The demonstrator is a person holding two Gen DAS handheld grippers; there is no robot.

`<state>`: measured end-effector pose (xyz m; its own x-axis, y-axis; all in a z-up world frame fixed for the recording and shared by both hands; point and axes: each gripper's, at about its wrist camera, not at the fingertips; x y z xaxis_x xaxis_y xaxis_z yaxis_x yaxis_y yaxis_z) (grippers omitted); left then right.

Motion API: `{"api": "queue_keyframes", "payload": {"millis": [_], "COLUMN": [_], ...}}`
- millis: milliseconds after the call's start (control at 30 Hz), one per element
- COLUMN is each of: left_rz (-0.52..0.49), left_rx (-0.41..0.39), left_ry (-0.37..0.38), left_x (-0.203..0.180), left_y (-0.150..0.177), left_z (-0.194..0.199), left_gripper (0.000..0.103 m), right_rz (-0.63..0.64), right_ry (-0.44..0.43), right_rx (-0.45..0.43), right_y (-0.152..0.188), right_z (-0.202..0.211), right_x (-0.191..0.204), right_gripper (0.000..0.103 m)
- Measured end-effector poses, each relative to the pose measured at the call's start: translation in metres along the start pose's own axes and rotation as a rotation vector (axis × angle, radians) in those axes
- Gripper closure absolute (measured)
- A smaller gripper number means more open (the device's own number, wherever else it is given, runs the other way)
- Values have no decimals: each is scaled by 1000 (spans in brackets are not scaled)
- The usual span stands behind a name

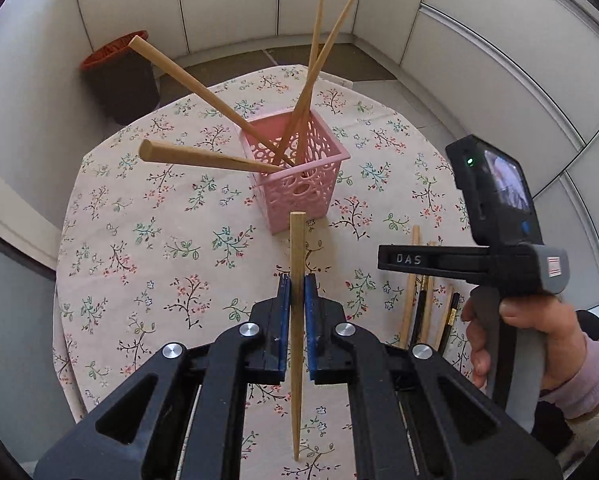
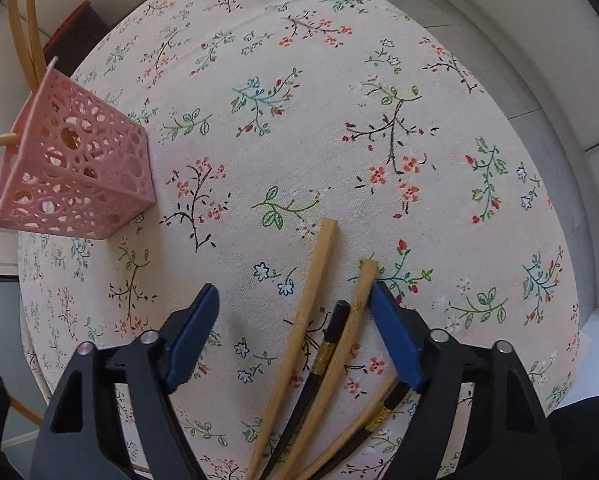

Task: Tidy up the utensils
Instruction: 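Grasp a wooden chopstick with the left gripper while the right gripper grasps another, then carry both chopsticks over the pink basket and open the left gripper to drop its chopstick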

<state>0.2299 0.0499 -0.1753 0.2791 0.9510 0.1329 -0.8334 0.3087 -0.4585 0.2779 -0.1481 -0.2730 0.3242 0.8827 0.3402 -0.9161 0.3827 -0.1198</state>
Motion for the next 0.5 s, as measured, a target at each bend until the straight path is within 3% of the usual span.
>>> {"api": "queue_keyframes", "payload": {"millis": [100, 133, 200, 333, 367, 433, 500], "left_rz": [7, 6, 7, 15, 20, 26, 26], "left_rx": [-5, -6, -7, -5, -2, 2, 1], "left_ry": [0, -1, -4, -8, -9, -13, -9], "left_x": [3, 3, 0, 2, 3, 4, 3], "left_y": [0, 0, 0, 1, 2, 2, 2], "left_z": [3, 4, 4, 3, 3, 2, 3], "left_gripper": [97, 97, 97, 97, 97, 97, 97], "right_rz": [90, 106, 122, 134, 118, 78, 66], "right_ry": [73, 75, 58, -51, -133, -228, -249], "right_rx": [-55, -61, -61, -58, -51, -34, -41], "right_y": [4, 5, 7, 11, 10, 10, 10], "right_z": [-3, -4, -4, 1, 5, 13, 21], "right_x": [20, 24, 28, 24, 17, 5, -5], "right_gripper": [55, 59, 78, 83, 95, 95, 95]}}
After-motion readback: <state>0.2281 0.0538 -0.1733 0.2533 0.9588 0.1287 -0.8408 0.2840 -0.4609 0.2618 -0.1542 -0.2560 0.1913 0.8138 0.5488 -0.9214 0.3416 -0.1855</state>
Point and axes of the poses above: each gripper's, at about its wrist camera, not at the fingertips, and z roughly against the way its jaws point, x to its left, y to its underside, and after that the axes turned 12 degrees about -y, right-handed
